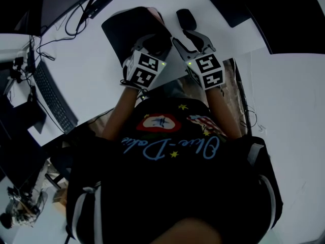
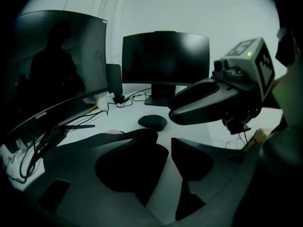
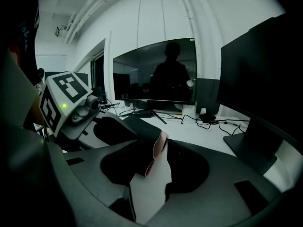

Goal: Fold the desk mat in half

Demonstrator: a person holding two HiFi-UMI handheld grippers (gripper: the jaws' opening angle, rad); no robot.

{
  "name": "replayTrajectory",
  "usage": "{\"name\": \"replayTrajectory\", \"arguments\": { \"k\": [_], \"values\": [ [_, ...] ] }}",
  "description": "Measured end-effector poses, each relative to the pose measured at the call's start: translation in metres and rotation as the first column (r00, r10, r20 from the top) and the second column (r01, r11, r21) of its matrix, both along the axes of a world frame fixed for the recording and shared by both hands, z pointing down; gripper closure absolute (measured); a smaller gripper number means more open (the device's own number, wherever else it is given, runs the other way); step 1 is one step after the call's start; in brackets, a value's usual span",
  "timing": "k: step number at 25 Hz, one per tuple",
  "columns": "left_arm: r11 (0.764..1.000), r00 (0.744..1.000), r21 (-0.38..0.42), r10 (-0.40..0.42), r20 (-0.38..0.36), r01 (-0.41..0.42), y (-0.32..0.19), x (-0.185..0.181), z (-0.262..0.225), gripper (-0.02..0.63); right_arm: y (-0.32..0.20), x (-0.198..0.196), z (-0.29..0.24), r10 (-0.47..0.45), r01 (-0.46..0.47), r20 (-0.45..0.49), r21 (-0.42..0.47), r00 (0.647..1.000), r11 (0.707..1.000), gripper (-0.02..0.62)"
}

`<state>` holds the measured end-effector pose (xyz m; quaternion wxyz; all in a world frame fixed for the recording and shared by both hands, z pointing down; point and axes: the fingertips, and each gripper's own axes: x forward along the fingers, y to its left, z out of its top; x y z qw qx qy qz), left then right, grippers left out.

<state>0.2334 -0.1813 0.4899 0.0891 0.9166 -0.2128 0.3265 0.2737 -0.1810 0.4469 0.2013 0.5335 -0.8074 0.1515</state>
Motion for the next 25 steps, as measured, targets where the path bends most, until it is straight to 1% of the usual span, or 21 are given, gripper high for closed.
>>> {"name": "replayTrajectory", "arguments": {
  "k": [2, 4, 6, 8, 10, 12, 13, 15, 17, 21, 25],
  "values": [
    [0.997, 0.997, -0.065, -0.032, -0.069, 0.028, 0.0, -0.002, -0.01, 0.387, -0.002, 0.0, -0.002, 0.002, -0.002, 0.004, 0.003, 1.0, 1.0, 0.446],
    [0.991, 0.987, -0.121, -0.075, -0.14, 0.058, -0.002, -0.006, -0.02, 0.387, -0.005, 0.0, -0.004, 0.008, -0.008, 0.008, 0.01, 1.0, 1.0, 0.446],
    [0.987, 0.977, -0.138, -0.112, -0.184, 0.087, -0.004, -0.013, -0.03, 0.388, -0.007, 0.001, -0.006, 0.018, -0.018, 0.013, 0.021, 1.0, 1.0, 0.446],
    [0.986, 0.971, -0.122, -0.139, -0.194, 0.116, -0.008, -0.022, -0.036, 0.391, -0.01, 0.0, -0.008, 0.027, -0.028, 0.024, 0.029, 0.999, 0.999, 0.446],
    [0.982, 0.96, -0.107, -0.177, -0.217, 0.157, -0.015, -0.034, -0.045, 0.417, -0.013, -0.003, -0.012, 0.025, -0.027, 0.044, 0.04, 0.999, 0.999, 0.446],
    [0.972, 0.936, -0.101, -0.232, -0.264, 0.212, -0.022, -0.048, -0.059, 0.45, -0.017, -0.006, -0.018, 0.018, -0.022, 0.066, 0.055, 0.998, 0.998, 0.45],
    [0.965, 0.921, -0.097, -0.262, -0.288, 0.245, -0.025, -0.057, -0.067, 0.479, -0.019, -0.008, -0.022, 0.015, -0.02, 0.076, 0.064, 0.997, 0.998, 0.457],
    [0.945, 0.888, -0.079, -0.324, -0.325, 0.316, -0.032, -0.078, -0.081, 0.529, -0.022, -0.013, -0.03, 0.009, -0.017, 0.099, 0.084, 0.995, 0.996, 0.487],
    [0.925, 0.865, -0.049, -0.371, -0.339, 0.377, -0.037, -0.1, -0.092, 0.558, -0.025, -0.019, -0.038, -0.001, -0.012, 0.127, 0.102, 0.992, 0.995, 0.523],
    [0.89, 0.842, 0.03, -0.418, -0.341, 0.454, -0.037, -0.141, -0.109, 0.588, -0.031, -0.033, -0.058, -0.05, 0.025, 0.165, 0.151, 0.985, 0.988, 0.572],
    [0.849, 0.807, 0.079, -0.462, -0.368, 0.522, -0.029, -0.175, -0.126, 0.6, -0.034, -0.051, -0.077, -0.113, 0.073, 0.199, 0.195, 0.973, 0.978, 0.586]
  ]
}}
